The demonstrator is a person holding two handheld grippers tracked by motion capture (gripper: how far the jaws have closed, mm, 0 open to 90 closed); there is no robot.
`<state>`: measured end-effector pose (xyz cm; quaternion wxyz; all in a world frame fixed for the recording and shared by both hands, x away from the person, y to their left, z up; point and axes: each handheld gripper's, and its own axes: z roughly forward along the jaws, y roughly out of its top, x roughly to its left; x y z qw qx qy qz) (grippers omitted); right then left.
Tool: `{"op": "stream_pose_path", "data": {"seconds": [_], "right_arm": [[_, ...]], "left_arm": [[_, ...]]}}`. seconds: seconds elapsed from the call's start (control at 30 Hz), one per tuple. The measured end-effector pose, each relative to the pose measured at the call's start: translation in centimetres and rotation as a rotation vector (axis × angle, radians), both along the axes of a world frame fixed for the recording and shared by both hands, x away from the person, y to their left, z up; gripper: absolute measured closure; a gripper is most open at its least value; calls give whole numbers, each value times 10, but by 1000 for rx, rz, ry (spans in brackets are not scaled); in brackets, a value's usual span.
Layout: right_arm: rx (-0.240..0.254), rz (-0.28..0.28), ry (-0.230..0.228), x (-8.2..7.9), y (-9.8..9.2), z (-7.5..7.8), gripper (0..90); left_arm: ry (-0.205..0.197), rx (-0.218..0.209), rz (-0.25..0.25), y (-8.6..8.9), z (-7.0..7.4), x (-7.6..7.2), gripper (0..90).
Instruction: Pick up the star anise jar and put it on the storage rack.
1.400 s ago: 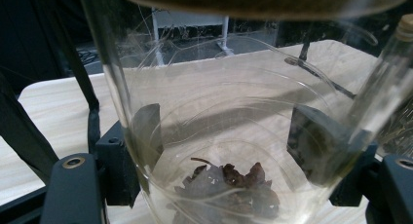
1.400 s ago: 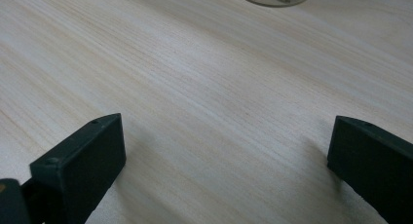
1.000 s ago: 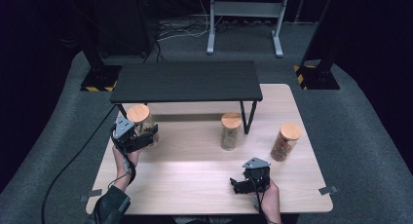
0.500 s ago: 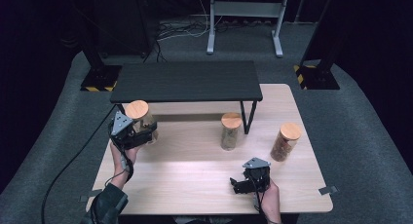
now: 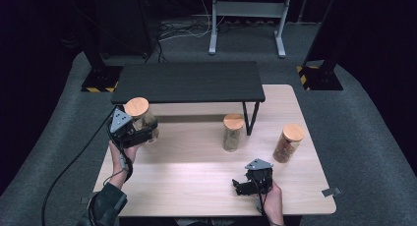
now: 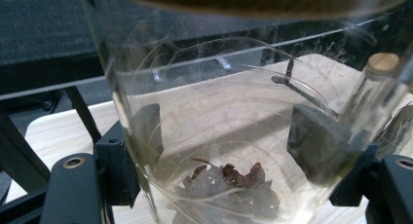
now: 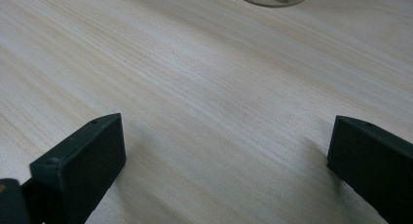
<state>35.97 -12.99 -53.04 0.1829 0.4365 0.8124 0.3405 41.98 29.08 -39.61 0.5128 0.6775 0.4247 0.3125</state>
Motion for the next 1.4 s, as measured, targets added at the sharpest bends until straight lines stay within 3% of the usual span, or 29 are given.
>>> {"op": "stream_pose_path", "data": {"seconds": [0.57, 0.97, 1.4], "right_arm": [[0, 0, 0, 0, 0, 0, 0], [0, 0, 0, 0, 0, 0, 0], [0, 0, 0, 0, 0, 0, 0]], "left_arm": [[-7, 21, -29, -5, 16, 0, 249], [2, 0, -41, -2, 25, 1, 249], [9, 10, -61, -4, 36, 3, 249]]}}
